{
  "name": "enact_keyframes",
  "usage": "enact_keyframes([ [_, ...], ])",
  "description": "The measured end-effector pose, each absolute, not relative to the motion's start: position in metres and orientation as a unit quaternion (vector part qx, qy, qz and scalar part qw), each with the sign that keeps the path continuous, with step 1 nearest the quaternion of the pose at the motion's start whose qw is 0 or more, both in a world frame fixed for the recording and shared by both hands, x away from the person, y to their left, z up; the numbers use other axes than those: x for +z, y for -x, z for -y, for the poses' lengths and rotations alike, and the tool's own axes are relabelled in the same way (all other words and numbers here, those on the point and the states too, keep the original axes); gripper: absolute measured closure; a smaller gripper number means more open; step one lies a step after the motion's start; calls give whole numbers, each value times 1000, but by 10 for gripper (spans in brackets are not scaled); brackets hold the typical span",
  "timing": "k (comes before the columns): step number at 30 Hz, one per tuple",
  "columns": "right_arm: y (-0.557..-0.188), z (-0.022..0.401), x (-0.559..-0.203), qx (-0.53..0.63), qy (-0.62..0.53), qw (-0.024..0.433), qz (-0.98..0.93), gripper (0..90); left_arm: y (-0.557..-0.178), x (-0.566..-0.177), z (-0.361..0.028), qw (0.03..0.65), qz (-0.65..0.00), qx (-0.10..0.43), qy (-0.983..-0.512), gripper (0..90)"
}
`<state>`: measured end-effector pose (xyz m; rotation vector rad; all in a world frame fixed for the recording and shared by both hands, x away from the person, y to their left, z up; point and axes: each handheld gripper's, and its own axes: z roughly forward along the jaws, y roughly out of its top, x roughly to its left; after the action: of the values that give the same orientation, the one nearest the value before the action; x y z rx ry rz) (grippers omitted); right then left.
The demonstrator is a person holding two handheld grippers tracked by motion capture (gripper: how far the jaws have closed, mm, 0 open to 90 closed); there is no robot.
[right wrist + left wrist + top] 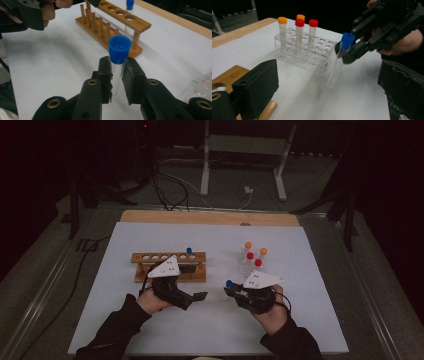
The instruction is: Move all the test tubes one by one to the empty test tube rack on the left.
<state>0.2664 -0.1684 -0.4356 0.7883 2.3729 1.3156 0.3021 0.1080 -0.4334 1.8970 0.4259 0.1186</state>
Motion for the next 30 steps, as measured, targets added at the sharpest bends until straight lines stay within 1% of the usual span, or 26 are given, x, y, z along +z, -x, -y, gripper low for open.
enact_keyframes([
  [4, -265, 162, -438, 457, -267, 148, -835, 764, -301, -435, -103, 562, -178, 44, -807, 63],
  [8, -263, 157, -441, 455, -261, 143, -839, 764, -299, -435, -99, 566, -173, 38, -805, 128],
  [9, -263, 156, -441, 455, -260, 141, -840, 764, -299, -435, -98, 568, -172, 38, -804, 161],
  [11, -262, 155, -442, 455, -258, 139, -841, 764, -298, -434, -96, 568, -168, 33, -805, 174],
  [15, -261, 153, -443, 456, -256, 132, -842, 764, -295, -433, -90, 568, -158, 36, -807, 304],
  [17, -261, 152, -443, 455, -256, 131, -843, 764, -294, -433, -86, 568, -154, 38, -808, 344],
  [18, -261, 152, -443, 456, -256, 131, -842, 764, -293, -433, -85, 567, -151, 38, -809, 380],
  [22, -260, 151, -443, 457, -254, 131, -842, 764, -292, -433, -77, 562, -145, 36, -813, 451],
  [30, -260, 151, -443, 459, -253, 130, -842, 764, -295, -435, -69, 559, -137, 32, -817, 644],
])
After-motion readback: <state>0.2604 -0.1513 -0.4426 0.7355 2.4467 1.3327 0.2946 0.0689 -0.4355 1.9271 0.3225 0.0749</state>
